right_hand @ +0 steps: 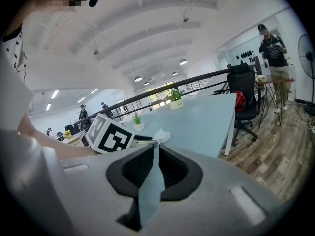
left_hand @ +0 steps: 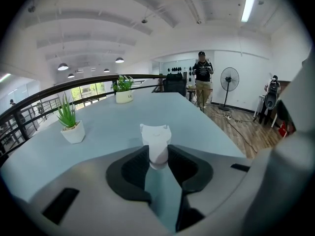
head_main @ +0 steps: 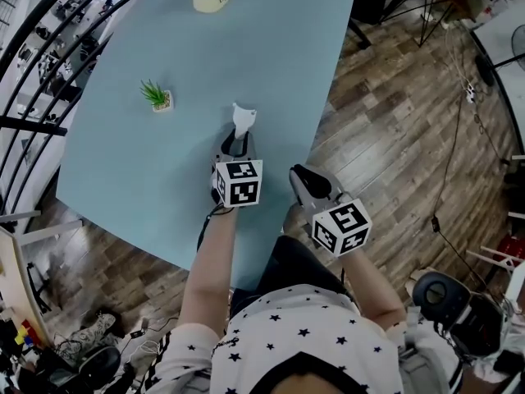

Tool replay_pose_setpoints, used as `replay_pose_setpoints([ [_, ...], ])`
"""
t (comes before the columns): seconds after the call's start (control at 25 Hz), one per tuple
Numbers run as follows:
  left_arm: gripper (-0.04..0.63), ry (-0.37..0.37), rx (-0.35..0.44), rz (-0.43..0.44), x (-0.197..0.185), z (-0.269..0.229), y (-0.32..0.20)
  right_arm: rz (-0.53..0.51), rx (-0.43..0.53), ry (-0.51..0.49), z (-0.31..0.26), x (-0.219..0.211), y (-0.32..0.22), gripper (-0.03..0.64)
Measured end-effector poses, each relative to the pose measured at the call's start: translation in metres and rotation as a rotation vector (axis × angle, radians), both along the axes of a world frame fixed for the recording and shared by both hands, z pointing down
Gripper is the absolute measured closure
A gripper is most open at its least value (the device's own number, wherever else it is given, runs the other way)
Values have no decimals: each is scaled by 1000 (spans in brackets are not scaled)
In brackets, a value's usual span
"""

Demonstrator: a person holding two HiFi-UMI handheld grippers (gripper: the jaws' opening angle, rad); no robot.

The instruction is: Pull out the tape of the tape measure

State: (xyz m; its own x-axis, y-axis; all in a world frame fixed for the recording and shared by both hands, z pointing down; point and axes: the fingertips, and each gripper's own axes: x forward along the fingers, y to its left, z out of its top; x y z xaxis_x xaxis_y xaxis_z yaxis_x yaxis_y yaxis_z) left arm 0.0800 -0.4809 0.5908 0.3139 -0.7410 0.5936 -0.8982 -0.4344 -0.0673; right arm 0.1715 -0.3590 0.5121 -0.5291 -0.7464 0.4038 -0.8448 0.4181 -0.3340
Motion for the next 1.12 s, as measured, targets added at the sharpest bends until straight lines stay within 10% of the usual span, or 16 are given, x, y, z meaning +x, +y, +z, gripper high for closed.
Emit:
replay_pose_setpoints([
  [1.12, 477, 221, 139, 232, -75, -117, 234, -55, 257, 59, -89, -66, 138, 595],
])
